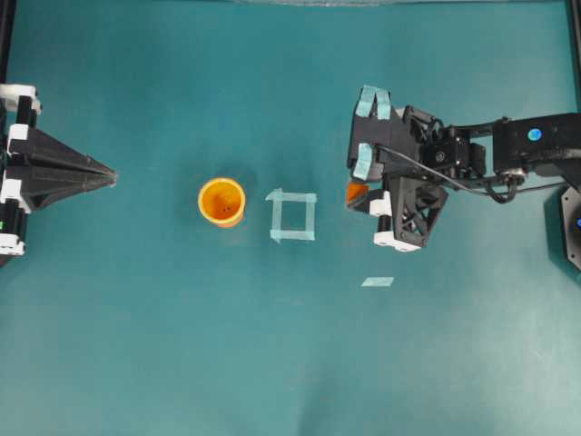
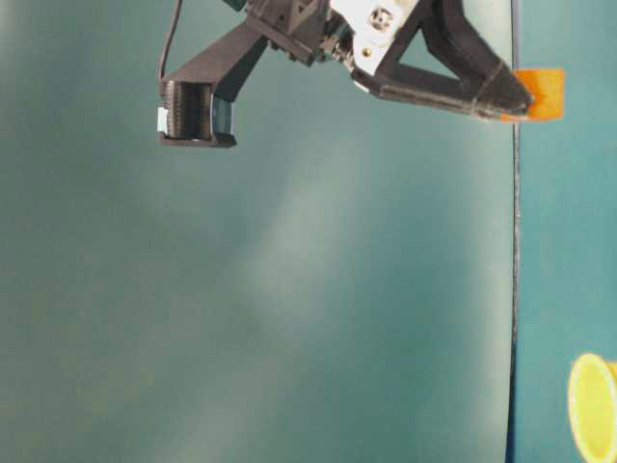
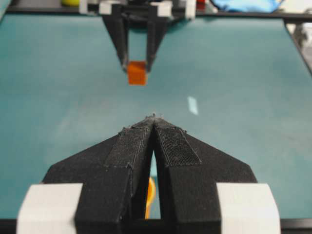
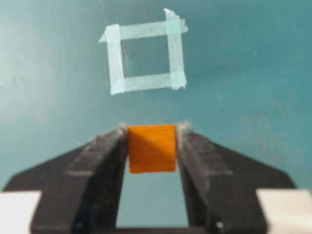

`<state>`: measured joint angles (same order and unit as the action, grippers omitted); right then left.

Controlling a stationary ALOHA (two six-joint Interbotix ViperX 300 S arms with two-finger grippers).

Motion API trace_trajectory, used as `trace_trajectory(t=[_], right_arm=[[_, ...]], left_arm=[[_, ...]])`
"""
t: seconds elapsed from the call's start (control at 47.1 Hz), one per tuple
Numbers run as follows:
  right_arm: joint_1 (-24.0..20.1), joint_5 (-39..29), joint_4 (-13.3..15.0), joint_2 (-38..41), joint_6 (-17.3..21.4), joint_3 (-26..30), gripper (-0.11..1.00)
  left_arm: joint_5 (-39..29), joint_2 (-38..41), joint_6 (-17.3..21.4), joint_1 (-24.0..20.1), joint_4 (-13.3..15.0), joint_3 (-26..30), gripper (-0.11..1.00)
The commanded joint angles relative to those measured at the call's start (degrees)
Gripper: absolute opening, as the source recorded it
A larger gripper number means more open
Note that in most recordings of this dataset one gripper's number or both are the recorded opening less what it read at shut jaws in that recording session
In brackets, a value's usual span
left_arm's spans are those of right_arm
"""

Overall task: Move the block backward with right arm.
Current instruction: 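Lower the right gripper and close it on the orange cube, then lift the cube and carry it backward toward the far table edge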

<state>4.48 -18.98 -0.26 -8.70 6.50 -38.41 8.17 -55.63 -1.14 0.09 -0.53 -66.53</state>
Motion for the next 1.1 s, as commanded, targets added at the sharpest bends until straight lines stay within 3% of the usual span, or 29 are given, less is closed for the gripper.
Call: trace_trajectory(t=[0.0,0.531,1.083], right_arm=[[1.49,0.18,-0.18,-1.41,0.44,1.67,0.40],[11.25,0.18,0.18,-0.44,0.44,3.52,0.40],[20.30,-3.60,2.46,4.75,0.18,10.72,0.40]], left_arm=[[0.18,0.18,0.00,-0.09,-0.18,1.76,0.00],[0.26,0.18,0.00,-0.09,-0.18,1.76,0.00],[0.26,0.18,0.00,-0.09,-0.18,1.76,0.00]])
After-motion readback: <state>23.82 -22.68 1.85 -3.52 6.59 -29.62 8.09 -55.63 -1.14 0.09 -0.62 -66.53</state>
